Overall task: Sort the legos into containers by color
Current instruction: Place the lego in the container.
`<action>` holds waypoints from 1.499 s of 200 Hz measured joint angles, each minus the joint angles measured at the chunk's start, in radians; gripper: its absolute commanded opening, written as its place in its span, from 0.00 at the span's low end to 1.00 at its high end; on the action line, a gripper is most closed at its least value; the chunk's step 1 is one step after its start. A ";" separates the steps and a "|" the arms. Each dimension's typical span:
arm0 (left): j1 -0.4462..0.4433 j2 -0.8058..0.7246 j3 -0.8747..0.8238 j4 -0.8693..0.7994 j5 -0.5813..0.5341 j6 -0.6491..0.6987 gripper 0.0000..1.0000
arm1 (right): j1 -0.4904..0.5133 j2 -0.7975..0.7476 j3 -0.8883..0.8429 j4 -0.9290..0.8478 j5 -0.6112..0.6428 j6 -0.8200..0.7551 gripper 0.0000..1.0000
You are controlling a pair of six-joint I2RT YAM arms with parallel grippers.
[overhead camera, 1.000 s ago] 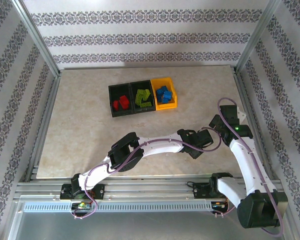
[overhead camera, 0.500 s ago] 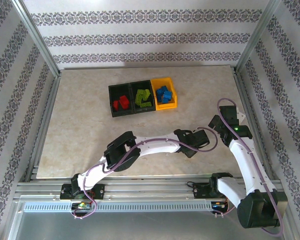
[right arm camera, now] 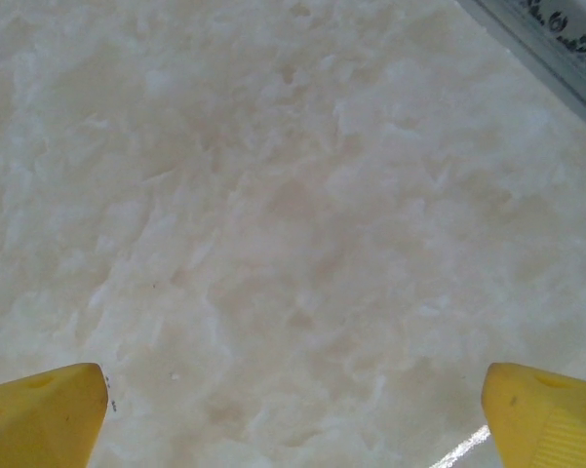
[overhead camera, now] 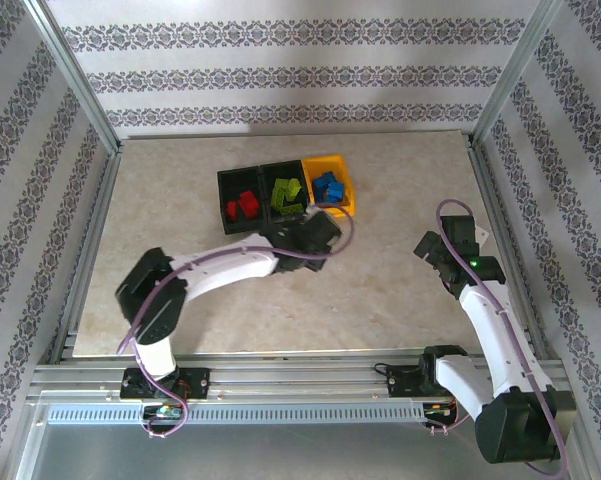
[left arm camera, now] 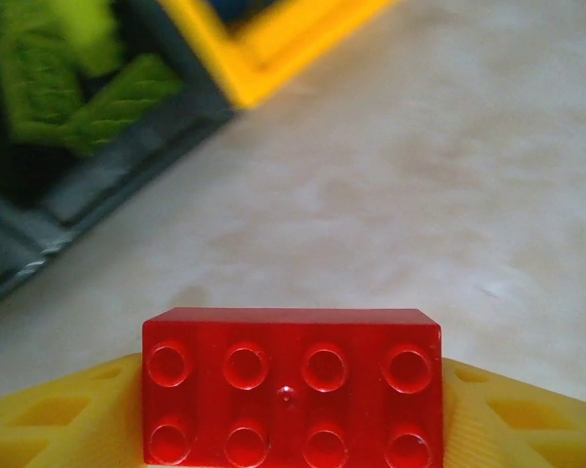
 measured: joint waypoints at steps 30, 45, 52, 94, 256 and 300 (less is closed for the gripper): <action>0.163 -0.090 -0.087 0.025 0.005 -0.008 0.66 | 0.001 -0.001 -0.020 0.014 -0.024 0.000 0.98; 0.227 -0.100 -0.096 0.037 0.008 -0.006 0.66 | 0.008 -0.001 -0.022 0.021 -0.024 0.000 0.98; 0.253 -0.100 -0.096 0.045 0.011 -0.003 0.66 | 0.014 -0.001 -0.022 0.022 -0.024 0.000 0.98; 0.397 -0.073 -0.064 0.057 0.033 0.031 0.66 | 0.076 0.003 -0.022 0.029 -0.016 0.000 0.98; 0.568 0.192 0.225 0.071 0.166 0.121 0.80 | 0.265 0.169 0.054 0.043 0.093 0.015 0.98; 0.568 0.193 0.225 0.063 0.165 0.126 0.81 | 0.283 0.188 0.073 0.046 0.106 0.015 0.98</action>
